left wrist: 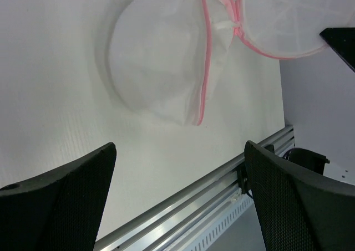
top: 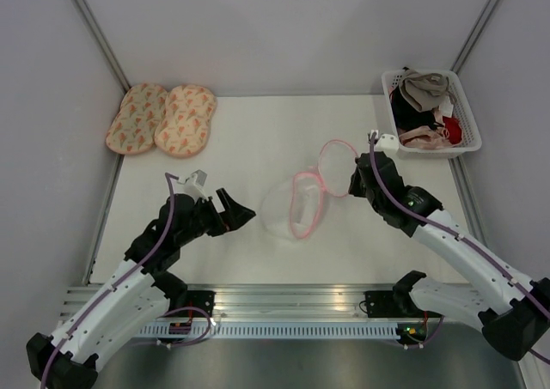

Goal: Unzip the laundry bag and remove the bra

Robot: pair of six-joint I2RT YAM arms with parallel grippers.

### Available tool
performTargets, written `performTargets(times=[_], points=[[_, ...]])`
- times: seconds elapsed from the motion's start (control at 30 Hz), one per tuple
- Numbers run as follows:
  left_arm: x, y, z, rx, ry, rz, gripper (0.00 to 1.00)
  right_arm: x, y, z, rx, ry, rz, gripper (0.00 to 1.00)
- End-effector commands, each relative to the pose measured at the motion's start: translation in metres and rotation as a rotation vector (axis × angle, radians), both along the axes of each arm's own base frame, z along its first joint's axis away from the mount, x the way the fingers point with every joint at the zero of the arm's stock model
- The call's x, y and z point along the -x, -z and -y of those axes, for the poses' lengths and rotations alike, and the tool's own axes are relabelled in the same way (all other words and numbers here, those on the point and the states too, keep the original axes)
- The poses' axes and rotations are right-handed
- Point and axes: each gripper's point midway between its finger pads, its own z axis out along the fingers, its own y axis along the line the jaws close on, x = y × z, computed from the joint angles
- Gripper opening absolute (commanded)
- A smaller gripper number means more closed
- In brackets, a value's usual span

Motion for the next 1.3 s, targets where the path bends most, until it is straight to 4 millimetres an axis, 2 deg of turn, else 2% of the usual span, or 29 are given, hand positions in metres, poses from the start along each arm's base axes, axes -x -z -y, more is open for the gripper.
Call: performTargets(times=[0.0, 0.03, 0.13, 0.17, 0.23, 0.27, 0.4, 0.43, 0.47, 0.53, 0.6, 0.63, 0.67, 0.7, 0.73, 0.83, 0.9, 1.0, 1.03, 1.1, 1.13, 1.2, 1.23, 1.27], points=[[-0.008, -0.026, -0.016, 0.003, -0.109, 0.05, 1.0, -0.001, -0.005, 0.035, 0.267, 0.04, -0.025, 0.0], [-0.007, -0.024, -0.02, -0.005, -0.122, 0.04, 1.0, -0.005, -0.008, 0.037, 0.298, 0.053, -0.016, 0.01], [-0.004, -0.031, -0.029, 0.0, -0.163, 0.065, 1.0, -0.011, -0.012, 0.017, 0.406, 0.012, 0.0, 0.01], [-0.004, -0.03, -0.035, -0.01, -0.186, 0.065, 1.0, -0.012, -0.012, -0.003, 0.46, -0.024, 0.011, 0.01], [-0.002, -0.034, -0.039, -0.002, -0.2, 0.081, 1.0, -0.011, -0.008, -0.026, 0.524, -0.077, 0.016, 0.0], [-0.001, -0.031, -0.042, -0.014, -0.213, 0.074, 1.0, -0.006, -0.001, -0.055, 0.564, -0.154, 0.019, 0.0], [0.004, -0.031, -0.049, -0.016, -0.233, 0.078, 1.0, 0.015, 0.016, -0.134, 0.555, -0.386, 0.038, 0.0], [0.005, -0.031, -0.051, -0.016, -0.239, 0.079, 1.0, 0.027, 0.019, -0.153, 0.549, -0.447, 0.041, 0.02], [0.005, -0.032, -0.052, -0.016, -0.243, 0.079, 1.0, 0.03, 0.023, -0.165, 0.557, -0.471, 0.04, 0.09], [0.008, -0.032, -0.055, -0.013, -0.25, 0.079, 1.0, 0.051, 0.038, -0.189, 0.56, -0.563, 0.02, 0.37], [0.01, -0.032, -0.057, -0.014, -0.258, 0.082, 1.0, 0.071, 0.05, -0.209, 0.519, -0.671, -0.01, 0.42], [0.011, -0.034, -0.059, -0.01, -0.263, 0.087, 1.0, 0.088, 0.057, -0.221, 0.492, -0.747, -0.026, 0.59], [0.011, -0.034, -0.061, -0.014, -0.274, 0.09, 1.0, 0.101, 0.068, -0.222, 0.469, -0.802, -0.057, 0.64], [0.012, -0.033, -0.062, -0.017, -0.275, 0.088, 1.0, 0.11, 0.065, -0.235, 0.389, -0.855, -0.042, 0.66], [0.012, -0.033, -0.063, -0.017, -0.278, 0.09, 1.0, 0.132, 0.064, -0.248, 0.278, -0.973, -0.073, 0.66], [0.014, -0.033, -0.067, -0.016, -0.296, 0.087, 1.0, 0.162, 0.037, -0.256, 0.037, -1.105, -0.03, 0.58], [0.014, -0.034, -0.068, -0.008, -0.303, 0.088, 1.0, 0.167, 0.023, -0.25, -0.054, -1.134, -0.022, 0.58], [0.015, -0.037, -0.069, -0.001, -0.306, 0.093, 1.0, 0.146, 0.016, -0.231, -0.069, -1.043, -0.016, 0.68], [0.015, -0.04, -0.069, 0.001, -0.304, 0.097, 1.0, 0.138, 0.012, -0.223, -0.06, -0.99, 0.001, 0.76], [0.016, -0.041, -0.068, 0.0, -0.296, 0.103, 1.0, 0.126, 0.009, -0.209, -0.037, -0.918, 0.008, 0.85], [0.016, -0.042, -0.067, 0.003, -0.288, 0.104, 1.0, 0.119, -0.003, -0.202, -0.061, -0.875, 0.024, 0.98], [0.017, -0.046, -0.064, 0.008, -0.268, 0.124, 1.0, 0.113, -0.014, -0.193, -0.076, -0.831, 0.043, 0.98], [0.018, -0.048, -0.061, 0.014, -0.247, 0.131, 1.0, 0.111, -0.031, -0.187, -0.113, -0.809, 0.082, 0.98], [0.018, -0.053, -0.059, 0.019, -0.231, 0.152, 1.0, 0.109, -0.038, -0.183, -0.134, -0.781, 0.108, 0.98]])
